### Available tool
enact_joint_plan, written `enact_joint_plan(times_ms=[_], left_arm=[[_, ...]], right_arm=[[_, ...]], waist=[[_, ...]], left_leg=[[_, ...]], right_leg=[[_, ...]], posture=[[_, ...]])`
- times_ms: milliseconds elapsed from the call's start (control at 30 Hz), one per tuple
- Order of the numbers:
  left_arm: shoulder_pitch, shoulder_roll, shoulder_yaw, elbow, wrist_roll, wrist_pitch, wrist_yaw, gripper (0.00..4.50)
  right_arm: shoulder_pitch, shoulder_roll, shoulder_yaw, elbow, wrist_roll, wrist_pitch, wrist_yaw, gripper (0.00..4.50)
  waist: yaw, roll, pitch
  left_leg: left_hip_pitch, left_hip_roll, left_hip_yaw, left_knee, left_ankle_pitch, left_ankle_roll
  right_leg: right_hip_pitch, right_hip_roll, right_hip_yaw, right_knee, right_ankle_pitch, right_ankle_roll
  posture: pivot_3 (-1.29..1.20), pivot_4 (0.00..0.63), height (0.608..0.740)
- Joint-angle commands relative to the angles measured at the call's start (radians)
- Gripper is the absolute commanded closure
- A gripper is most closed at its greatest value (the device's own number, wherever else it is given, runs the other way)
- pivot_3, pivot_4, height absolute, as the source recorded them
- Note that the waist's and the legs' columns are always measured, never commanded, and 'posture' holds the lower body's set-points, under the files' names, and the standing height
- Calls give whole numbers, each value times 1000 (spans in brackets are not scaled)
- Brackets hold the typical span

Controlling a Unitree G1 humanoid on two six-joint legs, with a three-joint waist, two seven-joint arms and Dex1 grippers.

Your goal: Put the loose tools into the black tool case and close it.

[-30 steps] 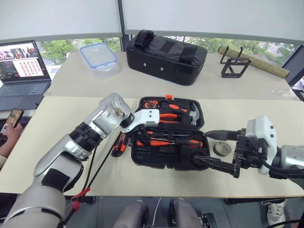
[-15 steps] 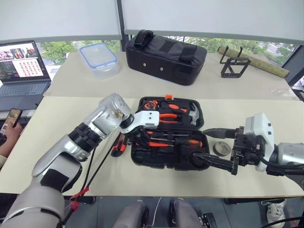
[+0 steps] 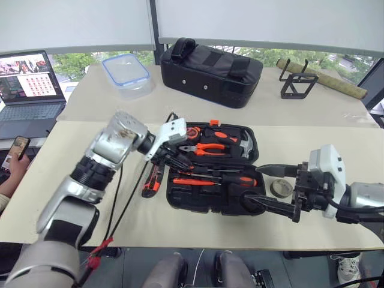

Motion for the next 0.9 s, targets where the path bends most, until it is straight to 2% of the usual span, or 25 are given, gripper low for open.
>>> enact_joint_plan(times_ms=[33, 167, 433, 633, 900], left_arm=[[51, -28, 76, -33, -46, -15, 66, 4440], [128, -46, 87, -76, -49, -6, 134, 4440], [255, 16, 7, -137, 40, -125, 181, 4440], [265, 25, 25, -118, 40, -147, 208, 4440], [222, 30, 127, -159, -63, -112, 191, 4440]], right_arm=[[-12, -16, -32, -5, 9, -17, 3, 0], [-15, -26, -33, 0, 14, -11, 9, 0], [-38, -34, -14, 17, 17, -6, 10, 0], [-44, -33, -9, 24, 19, -3, 11, 0], [-49, -29, 8, 24, 6, -12, 8, 0]], waist=[[0, 0, 0], [0, 0, 0], [1, 1, 0], [3, 1, -1], [2, 1, 0]], left_leg=[[0, 0, 0, 0, 0, 0], [1, 0, 0, -1, 0, 0], [2, 0, 0, -1, 0, 0], [3, 0, 0, -1, 0, 0], [2, 0, 0, -1, 0, 0]], right_leg=[[0, 0, 0, 0, 0, 0], [0, 0, 1, 0, 0, 0], [2, -1, 1, -1, 0, 0], [3, -1, 2, -1, 0, 0], [2, 0, 1, 0, 0, 0]], posture=[[0, 150, 722], [0, 150, 722], [0, 150, 722], [0, 150, 722], [0, 150, 722]])
